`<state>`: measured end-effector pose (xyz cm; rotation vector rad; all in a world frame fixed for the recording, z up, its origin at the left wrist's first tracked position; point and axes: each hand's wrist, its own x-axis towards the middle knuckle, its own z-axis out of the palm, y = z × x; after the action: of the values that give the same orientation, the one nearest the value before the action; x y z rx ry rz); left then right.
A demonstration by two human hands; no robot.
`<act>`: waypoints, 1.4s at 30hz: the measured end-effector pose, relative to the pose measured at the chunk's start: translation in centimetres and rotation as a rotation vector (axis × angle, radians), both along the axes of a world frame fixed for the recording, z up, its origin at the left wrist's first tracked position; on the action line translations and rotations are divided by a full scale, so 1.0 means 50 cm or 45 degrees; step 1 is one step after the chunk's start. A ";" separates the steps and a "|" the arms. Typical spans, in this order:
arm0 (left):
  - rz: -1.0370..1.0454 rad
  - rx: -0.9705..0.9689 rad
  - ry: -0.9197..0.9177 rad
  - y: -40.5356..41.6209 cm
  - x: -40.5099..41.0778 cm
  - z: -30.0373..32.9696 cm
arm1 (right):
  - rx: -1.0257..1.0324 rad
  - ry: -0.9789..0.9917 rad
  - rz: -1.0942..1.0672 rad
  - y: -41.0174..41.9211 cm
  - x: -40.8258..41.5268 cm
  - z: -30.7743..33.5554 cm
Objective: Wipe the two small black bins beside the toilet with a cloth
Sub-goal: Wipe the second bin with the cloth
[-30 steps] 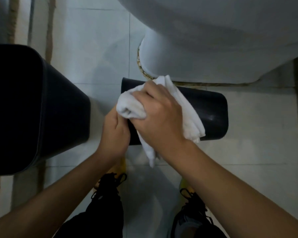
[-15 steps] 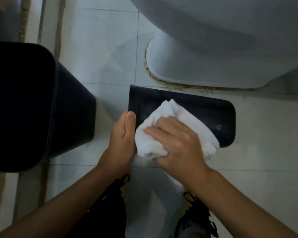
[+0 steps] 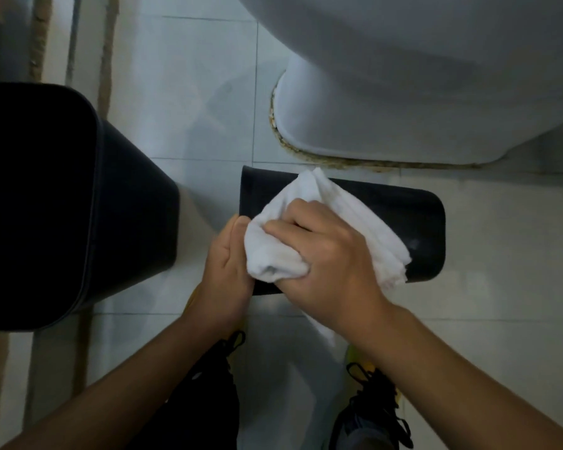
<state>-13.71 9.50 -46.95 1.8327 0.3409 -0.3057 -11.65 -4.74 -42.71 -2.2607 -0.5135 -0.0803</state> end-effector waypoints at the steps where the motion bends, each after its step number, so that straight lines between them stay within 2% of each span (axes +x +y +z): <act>1: 0.022 -0.030 -0.007 0.000 0.002 0.010 | -0.017 -0.020 0.051 -0.013 0.001 -0.001; 4: 0.102 -0.073 -0.086 -0.013 0.010 0.029 | -0.104 -0.046 0.093 -0.091 -0.003 -0.017; 8: 0.116 -0.073 -0.080 -0.026 0.016 0.044 | -0.084 0.033 -0.423 -0.206 0.000 -0.028; 10: 0.140 -0.093 -0.064 -0.033 0.022 0.049 | -0.042 -0.005 -0.665 -0.207 0.007 -0.026; 12: 0.145 -0.123 -0.041 -0.042 0.026 0.054 | 0.006 0.012 -0.765 -0.173 0.007 -0.022; 14: 0.146 -0.115 -0.038 -0.041 0.027 0.052 | 0.090 0.057 -0.624 -0.115 -0.006 -0.019; 17: 0.104 -0.101 -0.085 -0.027 0.021 0.035 | 0.219 0.113 -0.196 -0.015 -0.015 -0.010; 19: 0.111 -0.131 -0.098 -0.022 0.018 0.028 | 0.293 0.113 -0.074 0.012 -0.007 -0.007; 23: 0.133 0.029 -0.167 -0.028 0.021 0.041 | 0.280 0.107 -0.156 -0.058 -0.011 -0.023; 26: 0.105 0.072 -0.155 -0.034 0.019 0.048 | 0.287 0.194 -0.436 -0.152 -0.012 -0.024; 29: 0.141 0.042 -0.141 -0.041 0.022 0.053 | 0.246 0.111 -0.760 -0.194 -0.003 -0.028; 32: 0.139 0.016 -0.105 -0.046 0.030 0.054 | 0.187 0.080 -0.855 -0.169 0.011 -0.030; 34: 0.127 0.032 -0.119 -0.047 0.030 0.053 | 0.170 0.100 -0.762 -0.138 0.013 -0.024; 38: 0.130 -0.020 -0.139 -0.036 0.019 0.031 | 0.130 0.136 -0.334 -0.025 0.003 -0.007; 42: 0.031 -0.075 -0.145 -0.011 0.019 -0.002 | 0.308 0.038 -0.234 0.018 0.019 -0.006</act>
<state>-12.76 8.95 -47.07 1.7788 0.2720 -0.1913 -10.69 -3.82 -42.99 -2.0627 -0.2635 -0.1910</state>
